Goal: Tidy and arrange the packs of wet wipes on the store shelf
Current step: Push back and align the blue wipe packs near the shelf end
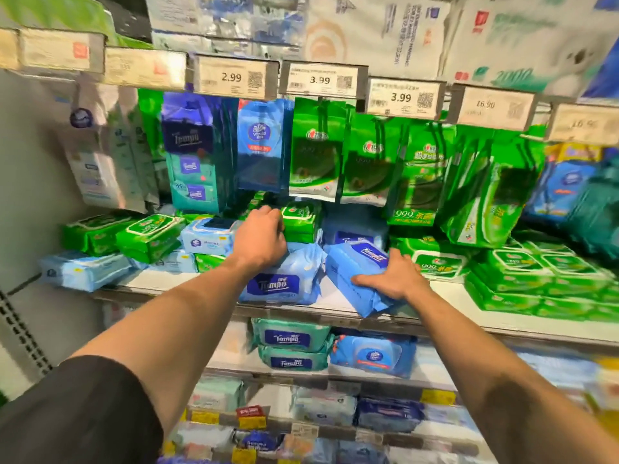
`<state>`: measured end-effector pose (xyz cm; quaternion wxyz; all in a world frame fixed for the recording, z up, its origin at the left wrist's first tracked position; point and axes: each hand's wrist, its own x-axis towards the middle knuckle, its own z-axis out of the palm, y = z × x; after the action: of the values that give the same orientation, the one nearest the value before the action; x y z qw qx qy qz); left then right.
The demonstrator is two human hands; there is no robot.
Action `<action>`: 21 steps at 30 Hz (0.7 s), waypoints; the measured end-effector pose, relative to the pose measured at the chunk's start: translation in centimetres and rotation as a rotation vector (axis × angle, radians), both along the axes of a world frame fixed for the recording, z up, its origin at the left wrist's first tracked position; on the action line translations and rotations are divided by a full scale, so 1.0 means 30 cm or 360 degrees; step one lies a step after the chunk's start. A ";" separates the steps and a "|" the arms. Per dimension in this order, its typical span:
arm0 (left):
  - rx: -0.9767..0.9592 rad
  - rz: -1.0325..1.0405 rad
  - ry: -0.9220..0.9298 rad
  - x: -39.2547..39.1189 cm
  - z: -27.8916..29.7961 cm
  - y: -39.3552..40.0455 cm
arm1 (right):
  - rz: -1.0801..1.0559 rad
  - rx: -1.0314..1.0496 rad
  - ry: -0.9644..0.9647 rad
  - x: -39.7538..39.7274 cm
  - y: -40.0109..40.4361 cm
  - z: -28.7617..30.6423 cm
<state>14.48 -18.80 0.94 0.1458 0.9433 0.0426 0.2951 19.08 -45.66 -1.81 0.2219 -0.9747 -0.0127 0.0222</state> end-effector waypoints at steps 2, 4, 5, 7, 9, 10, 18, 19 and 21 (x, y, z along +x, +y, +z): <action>0.0002 -0.0080 -0.0001 0.001 0.005 -0.017 | -0.0034 -0.0018 -0.0016 -0.025 -0.003 0.000; -0.0010 -0.0139 0.0020 0.001 0.000 -0.030 | -0.0049 -0.0050 -0.0034 -0.042 -0.006 0.001; -0.0024 -0.0162 0.0026 0.000 -0.004 -0.038 | -0.0049 -0.0061 -0.0031 -0.046 -0.006 0.005; -0.0055 -0.0205 0.0023 -0.004 -0.009 -0.051 | -0.0038 -0.0062 0.0002 -0.050 -0.005 0.018; -0.0078 -0.0212 0.0010 -0.009 -0.014 -0.060 | -0.0021 -0.0051 0.0051 -0.046 -0.003 0.035; -0.0091 -0.0206 0.0003 -0.010 -0.017 -0.061 | 0.0000 -0.0056 0.0076 -0.042 0.002 0.046; -0.0129 -0.0087 0.0053 -0.057 -0.036 -0.020 | 0.0017 -0.0156 0.0234 0.061 0.089 0.056; -0.0125 -0.0070 0.0047 -0.060 -0.038 -0.009 | 0.0005 -0.0183 0.0211 0.057 0.097 0.060; -0.0083 -0.0046 0.0041 -0.065 -0.044 0.012 | -0.0002 -0.0208 0.0158 0.040 0.102 0.067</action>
<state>12.54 -18.43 -0.38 0.1739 0.9435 0.0385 0.2796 20.27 -42.59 0.20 0.1581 -0.9849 0.0005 0.0711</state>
